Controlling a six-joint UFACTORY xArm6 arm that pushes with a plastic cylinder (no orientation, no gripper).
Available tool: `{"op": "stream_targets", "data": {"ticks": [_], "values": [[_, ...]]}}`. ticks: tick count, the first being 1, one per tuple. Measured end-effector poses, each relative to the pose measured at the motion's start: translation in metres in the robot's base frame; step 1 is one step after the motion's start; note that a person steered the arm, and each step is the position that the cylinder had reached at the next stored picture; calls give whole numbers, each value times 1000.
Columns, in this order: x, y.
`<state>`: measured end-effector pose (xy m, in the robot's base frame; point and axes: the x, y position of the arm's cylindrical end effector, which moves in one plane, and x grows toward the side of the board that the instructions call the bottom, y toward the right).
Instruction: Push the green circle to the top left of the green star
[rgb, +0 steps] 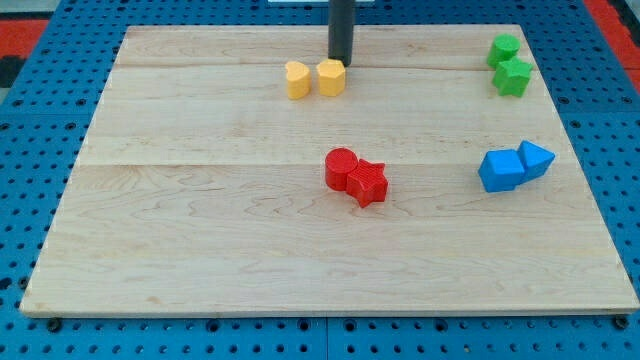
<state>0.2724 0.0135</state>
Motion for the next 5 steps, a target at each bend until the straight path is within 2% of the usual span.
{"op": "stream_targets", "data": {"ticks": [1,3,5], "values": [[5,-11],[-2,45],[35,89]]}}
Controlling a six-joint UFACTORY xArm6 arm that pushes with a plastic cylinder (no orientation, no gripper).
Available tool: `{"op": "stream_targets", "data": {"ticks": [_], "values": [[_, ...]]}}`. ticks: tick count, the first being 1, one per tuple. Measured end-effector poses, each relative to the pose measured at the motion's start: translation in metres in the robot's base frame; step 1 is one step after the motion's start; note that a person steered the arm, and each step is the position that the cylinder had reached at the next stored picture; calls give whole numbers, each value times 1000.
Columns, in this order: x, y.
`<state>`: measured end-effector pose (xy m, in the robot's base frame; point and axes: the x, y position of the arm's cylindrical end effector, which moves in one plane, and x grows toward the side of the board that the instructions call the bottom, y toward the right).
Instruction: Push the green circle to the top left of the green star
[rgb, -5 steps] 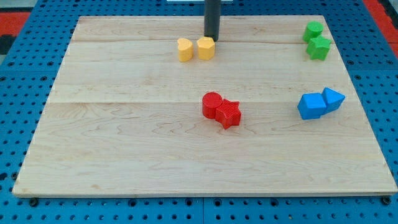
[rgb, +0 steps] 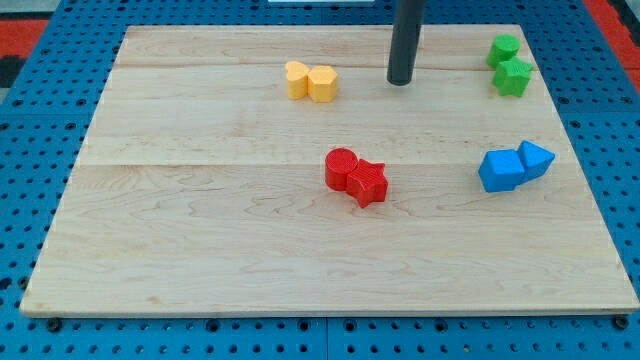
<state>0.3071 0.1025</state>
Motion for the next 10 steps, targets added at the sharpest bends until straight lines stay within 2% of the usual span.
{"op": "stream_targets", "data": {"ticks": [1,3,6,7,9,10], "values": [[-19,-21],[-116,-9],[-114,44],[-116,82],[-116,197],[-105,202]]}}
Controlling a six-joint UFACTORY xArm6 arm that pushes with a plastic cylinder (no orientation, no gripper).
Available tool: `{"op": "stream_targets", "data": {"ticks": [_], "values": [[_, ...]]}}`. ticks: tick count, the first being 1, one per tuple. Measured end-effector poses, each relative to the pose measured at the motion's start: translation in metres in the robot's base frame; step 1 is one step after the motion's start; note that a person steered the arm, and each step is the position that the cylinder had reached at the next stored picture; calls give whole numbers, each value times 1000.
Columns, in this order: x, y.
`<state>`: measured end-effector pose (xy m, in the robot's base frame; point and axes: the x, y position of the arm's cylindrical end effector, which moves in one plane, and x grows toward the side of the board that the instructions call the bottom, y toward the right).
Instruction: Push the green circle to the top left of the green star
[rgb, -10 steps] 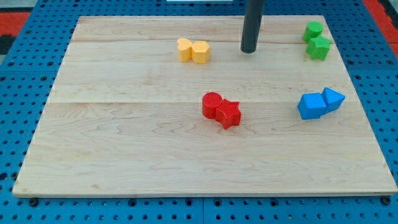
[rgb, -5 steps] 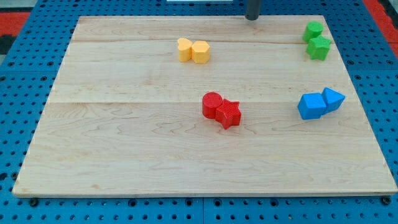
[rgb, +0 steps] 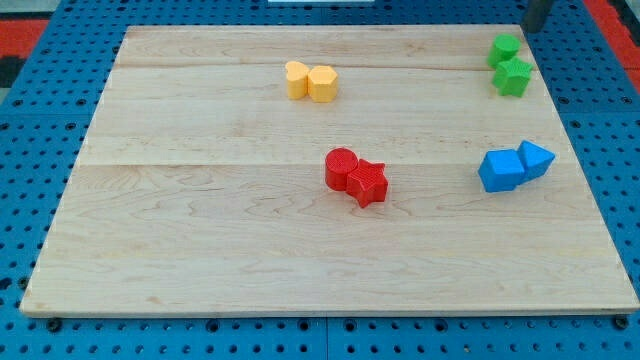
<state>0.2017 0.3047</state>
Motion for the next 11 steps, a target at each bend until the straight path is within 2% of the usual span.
{"op": "stream_targets", "data": {"ticks": [1,4,8,11], "values": [[18,-8],[37,-65],[41,-54],[24,-51]]}}
